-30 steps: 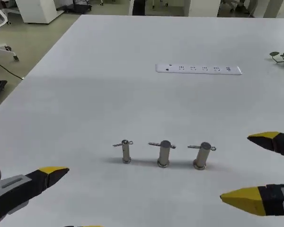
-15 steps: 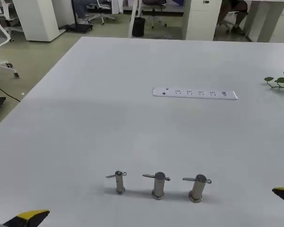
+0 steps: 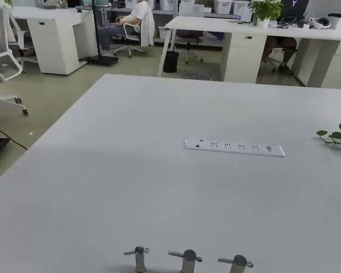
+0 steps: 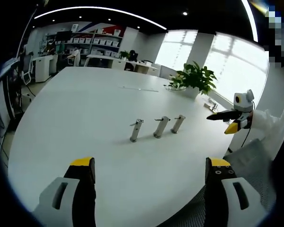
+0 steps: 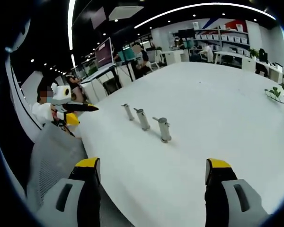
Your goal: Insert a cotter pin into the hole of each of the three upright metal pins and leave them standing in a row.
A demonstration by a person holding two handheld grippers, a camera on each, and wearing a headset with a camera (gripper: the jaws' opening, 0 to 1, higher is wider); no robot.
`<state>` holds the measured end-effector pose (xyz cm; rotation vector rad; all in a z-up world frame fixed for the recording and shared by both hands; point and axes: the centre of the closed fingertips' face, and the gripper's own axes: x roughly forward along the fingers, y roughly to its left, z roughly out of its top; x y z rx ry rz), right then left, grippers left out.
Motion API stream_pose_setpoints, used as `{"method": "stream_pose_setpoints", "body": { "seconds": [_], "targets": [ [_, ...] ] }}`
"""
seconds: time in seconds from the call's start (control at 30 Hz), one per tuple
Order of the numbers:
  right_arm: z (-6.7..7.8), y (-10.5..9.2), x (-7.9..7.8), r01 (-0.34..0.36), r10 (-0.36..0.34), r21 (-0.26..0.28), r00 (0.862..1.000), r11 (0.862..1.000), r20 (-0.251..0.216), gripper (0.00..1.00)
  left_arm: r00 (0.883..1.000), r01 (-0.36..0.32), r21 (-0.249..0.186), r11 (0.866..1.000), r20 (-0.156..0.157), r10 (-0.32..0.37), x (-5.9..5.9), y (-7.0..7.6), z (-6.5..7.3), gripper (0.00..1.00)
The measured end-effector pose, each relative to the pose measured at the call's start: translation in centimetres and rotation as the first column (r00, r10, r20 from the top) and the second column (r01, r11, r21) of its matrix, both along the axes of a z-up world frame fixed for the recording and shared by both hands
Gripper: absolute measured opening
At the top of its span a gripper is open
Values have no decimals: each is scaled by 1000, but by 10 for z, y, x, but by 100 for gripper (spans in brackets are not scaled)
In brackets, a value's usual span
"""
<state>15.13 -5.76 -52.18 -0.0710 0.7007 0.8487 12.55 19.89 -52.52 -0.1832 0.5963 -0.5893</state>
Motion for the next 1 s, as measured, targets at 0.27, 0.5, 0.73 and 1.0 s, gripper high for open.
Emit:
{"method": "stream_pose_setpoints", "body": {
  "seconds": [0.27,0.5,0.73,1.0],
  "targets": [
    [7,-6,5,10,-10,-10,1000,1000,16,90,999,11,15,1000,33,-12,3,5,14,95],
    [12,-8,-3,25,-24,-23,999,999,25,91,999,14,19,1000,47,-15,-2,7,19,94],
    [17,-9,-19,49,-48,-35,999,998,22,90,998,19,14,1000,52,-19,-19,6,19,93],
    [14,-7,-32,38,-38,-64,999,997,3,90,999,1,16,1000,44,-2,-38,7,14,93]
  ]
}}
